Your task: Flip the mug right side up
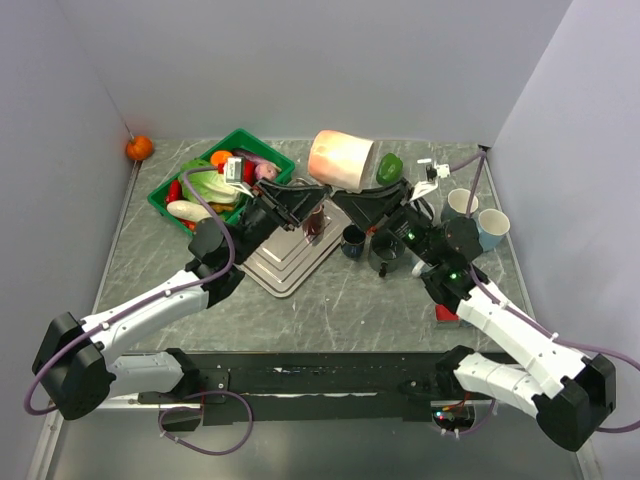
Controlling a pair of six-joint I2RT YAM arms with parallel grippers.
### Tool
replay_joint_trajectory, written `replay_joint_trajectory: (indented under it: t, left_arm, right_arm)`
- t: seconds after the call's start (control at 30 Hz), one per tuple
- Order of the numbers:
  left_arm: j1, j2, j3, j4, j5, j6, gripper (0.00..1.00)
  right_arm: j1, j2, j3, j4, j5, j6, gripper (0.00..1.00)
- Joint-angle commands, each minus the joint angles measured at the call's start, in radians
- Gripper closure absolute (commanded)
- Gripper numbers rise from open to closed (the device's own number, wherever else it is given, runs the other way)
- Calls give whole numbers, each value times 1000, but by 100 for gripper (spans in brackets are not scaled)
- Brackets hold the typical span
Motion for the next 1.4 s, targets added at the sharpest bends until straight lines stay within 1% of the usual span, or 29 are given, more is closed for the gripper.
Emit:
replay_joint_trajectory:
  t: [0.0, 0.03, 0.1, 0.13, 0.17, 0.23, 0.27, 0.3, 0.33, 0.37, 0.4, 0.43, 0.5, 0.53, 0.57, 0.6, 0.67, 0.7, 0.77, 0.8, 0.83, 0.9, 0.93, 1.03, 1.3, 1.37]
  left_arm:
    - [-22, -51, 47, 73, 72, 31, 44]
    - [-22, -56, 57, 58, 75, 43, 29]
    - [-22, -62, 69, -6, 75, 76, 17]
    - [-22, -65, 78, -32, 63, 85, 8]
    - [-22, -69, 80, -75, 61, 99, 3]
    - [-22, -77, 89, -121, 49, 129, 4]
    - [-22, -82, 92, -143, 45, 140, 4]
    - [-22, -85, 94, -186, 42, 163, 4]
    - [-22, -88, 95, -207, 34, 171, 4]
    - [-22, -96, 97, -229, 13, 179, 4]
    - [-22, -99, 97, -267, 2, 195, 4]
    - [-22, -102, 97, -281, -9, 202, 4]
    - [-22, -106, 97, -307, -26, 218, 4]
    - [-22, -105, 98, -333, -35, 222, 4]
    - [-22, -105, 100, -345, -46, 228, 4]
    - [-22, -102, 106, -356, -49, 231, 4]
    - [-22, -99, 110, -392, -57, 232, 4]
    - [-22, -97, 112, -401, -55, 234, 4]
    - [-22, -94, 113, -425, -63, 232, 4]
    - [-22, -94, 112, -430, -67, 231, 4]
    - [-22, -96, 112, -435, -69, 231, 4]
    - [-22, -99, 109, -450, -70, 228, 4]
    - [-22, -100, 107, -454, -70, 229, 4]
    - [-22, -109, 97, -468, -90, 234, 4]
    - [-21, -108, 100, -496, -104, 238, 4]
    - [-21, -112, 100, -505, -110, 240, 4]
  right_arm:
    - [-7, -77, 50, -63, 143, -117, 100]
    - [-7, -107, 54, -114, 163, -144, 100]
    - [-8, -136, 70, -180, 216, -176, 100]
    - [-8, -165, 78, -217, 239, -213, 100]
    - [-7, -182, 93, -303, 264, -230, 100]
    - [-8, -225, 110, -397, 345, -271, 100]
    - [-10, -239, 133, -501, 409, -282, 100]
    - [-10, -251, 145, -563, 451, -296, 100]
    - [-11, -274, 155, -609, 535, -325, 100]
    - [-10, -285, 175, -714, 577, -338, 100]
    - [-11, -294, 185, -761, 621, -351, 100]
    - [-13, -310, 193, -804, 719, -368, 100]
    - [-16, -330, 205, -920, 807, -375, 100]
    - [-19, -345, 205, -953, 842, -382, 100]
    - [-20, -351, 199, -982, 924, -381, 100]
    - [-26, -359, 195, -1043, 962, -378, 100]
    - [-39, -364, 179, -1102, 1049, -352, 100]
    - [-69, -365, 176, -1173, 1066, -333, 100]
    - [-114, -362, 161, -1235, 1086, -266, 100]
    - [-141, -360, 150, -1252, 1076, -252, 100]
    - [-205, -360, 126, -1286, 1060, -221, 100]
    - [-262, -368, 92, -1300, 1004, -200, 100]
    - [-310, -367, 55, -1303, 987, -188, 100]
    - [-344, -368, -11, -1291, 958, -161, 100]
    - [-425, -299, -111, -1254, 944, -71, 100]
    - [-447, -293, -138, -1231, 927, -77, 100]
